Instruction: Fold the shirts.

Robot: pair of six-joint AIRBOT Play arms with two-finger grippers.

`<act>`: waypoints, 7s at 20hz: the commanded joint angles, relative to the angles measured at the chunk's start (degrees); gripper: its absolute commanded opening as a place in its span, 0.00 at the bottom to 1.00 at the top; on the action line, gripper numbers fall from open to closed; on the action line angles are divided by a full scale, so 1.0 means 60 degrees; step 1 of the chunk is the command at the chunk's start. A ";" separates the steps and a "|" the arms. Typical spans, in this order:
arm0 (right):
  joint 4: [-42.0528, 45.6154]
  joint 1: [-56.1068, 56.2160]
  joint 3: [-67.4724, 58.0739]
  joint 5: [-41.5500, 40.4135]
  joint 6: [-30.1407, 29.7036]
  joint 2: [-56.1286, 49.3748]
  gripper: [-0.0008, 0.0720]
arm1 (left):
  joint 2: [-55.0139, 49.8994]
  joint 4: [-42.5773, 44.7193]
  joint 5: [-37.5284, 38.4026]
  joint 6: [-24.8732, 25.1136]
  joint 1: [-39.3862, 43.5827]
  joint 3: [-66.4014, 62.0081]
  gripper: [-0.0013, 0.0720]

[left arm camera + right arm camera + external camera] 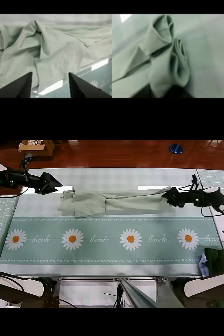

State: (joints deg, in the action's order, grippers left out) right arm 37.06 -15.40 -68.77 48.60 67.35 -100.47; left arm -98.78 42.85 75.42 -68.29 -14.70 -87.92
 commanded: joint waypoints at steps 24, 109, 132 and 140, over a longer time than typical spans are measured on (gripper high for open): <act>0.2055 0.0412 -0.0787 0.3351 0.1559 0.6076 0.06 | -0.0663 -0.2076 -0.3067 0.0087 0.6579 0.0004 0.05; 0.2659 -0.1169 -0.0878 0.4801 0.3938 0.8120 0.06 | 0.4411 0.0634 0.0616 0.0022 0.0488 0.2106 0.37; 1.4072 -0.8236 0.1111 0.9617 0.2896 1.0437 0.06 | 0.4411 -0.0470 -0.0433 0.1056 0.0171 0.2095 0.37; 1.5737 -0.9533 0.3967 0.8688 0.2659 1.0870 0.06 | 0.4411 -0.0506 -0.1996 0.1056 -0.1045 0.2076 0.37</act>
State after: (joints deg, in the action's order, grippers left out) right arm 127.17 -70.15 -50.15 103.15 83.74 -35.90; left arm -72.36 39.83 65.91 -62.00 -18.68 -75.40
